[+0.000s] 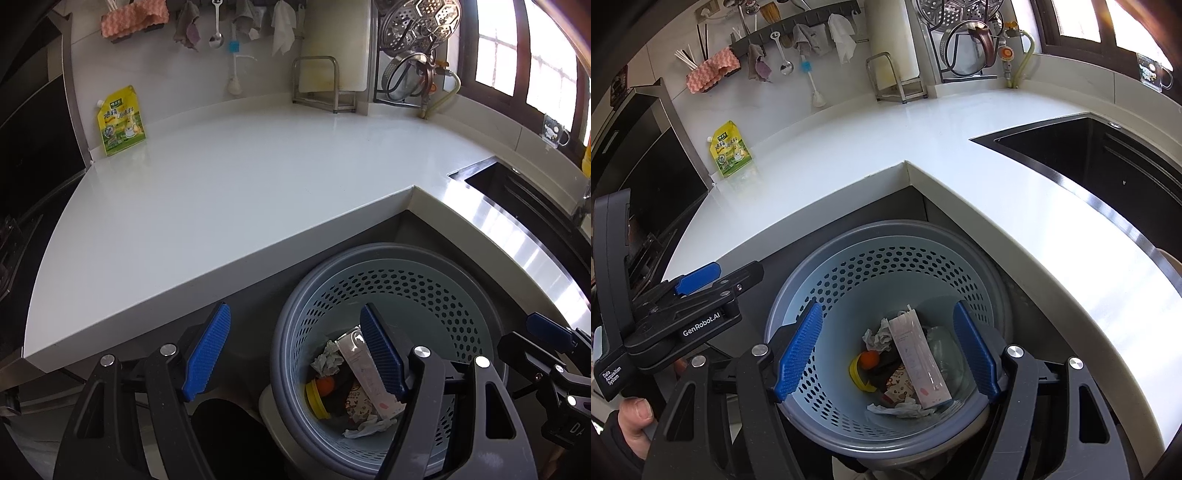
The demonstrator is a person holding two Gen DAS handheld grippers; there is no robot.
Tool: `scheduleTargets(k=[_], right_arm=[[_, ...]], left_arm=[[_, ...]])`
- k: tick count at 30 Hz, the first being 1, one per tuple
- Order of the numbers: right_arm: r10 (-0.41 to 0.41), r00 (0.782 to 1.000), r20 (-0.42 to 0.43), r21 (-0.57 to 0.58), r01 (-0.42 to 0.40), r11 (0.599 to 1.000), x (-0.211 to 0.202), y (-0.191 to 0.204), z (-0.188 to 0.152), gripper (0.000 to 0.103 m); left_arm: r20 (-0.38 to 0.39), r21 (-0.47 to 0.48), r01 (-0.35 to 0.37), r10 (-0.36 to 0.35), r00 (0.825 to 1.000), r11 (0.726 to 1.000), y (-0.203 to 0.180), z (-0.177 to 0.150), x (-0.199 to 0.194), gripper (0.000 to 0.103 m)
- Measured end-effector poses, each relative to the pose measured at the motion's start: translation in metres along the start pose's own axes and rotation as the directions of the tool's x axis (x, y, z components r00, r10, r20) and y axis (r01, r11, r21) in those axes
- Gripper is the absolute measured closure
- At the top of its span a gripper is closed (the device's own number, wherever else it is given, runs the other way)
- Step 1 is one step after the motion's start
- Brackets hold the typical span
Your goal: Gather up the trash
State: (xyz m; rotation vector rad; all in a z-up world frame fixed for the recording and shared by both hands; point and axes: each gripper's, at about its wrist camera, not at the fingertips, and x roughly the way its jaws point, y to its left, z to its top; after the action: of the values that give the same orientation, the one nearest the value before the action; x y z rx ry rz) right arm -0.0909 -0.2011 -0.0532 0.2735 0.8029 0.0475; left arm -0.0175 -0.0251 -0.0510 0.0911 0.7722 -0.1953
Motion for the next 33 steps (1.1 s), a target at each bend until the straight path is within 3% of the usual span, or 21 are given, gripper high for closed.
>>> scheduleTargets(k=[19,33], right_arm=[[0.008,1.0,-0.011,0.004,-0.008,1.0,0.0034,-0.0018,-0.0027,0.033],[0.011,1.0,-0.009,-0.001,-0.011,1.0,0.0026,-0.001,-0.0036,0.033]], left_arm=[[-0.003,-0.006,-0.004,0.004,1.0,1.0,0.0043,-0.0007,0.0015,0.029],[0.014,-0.004,-0.01,0.01,1.0,1.0,0.005,-0.0005,-0.0028,0.015]])
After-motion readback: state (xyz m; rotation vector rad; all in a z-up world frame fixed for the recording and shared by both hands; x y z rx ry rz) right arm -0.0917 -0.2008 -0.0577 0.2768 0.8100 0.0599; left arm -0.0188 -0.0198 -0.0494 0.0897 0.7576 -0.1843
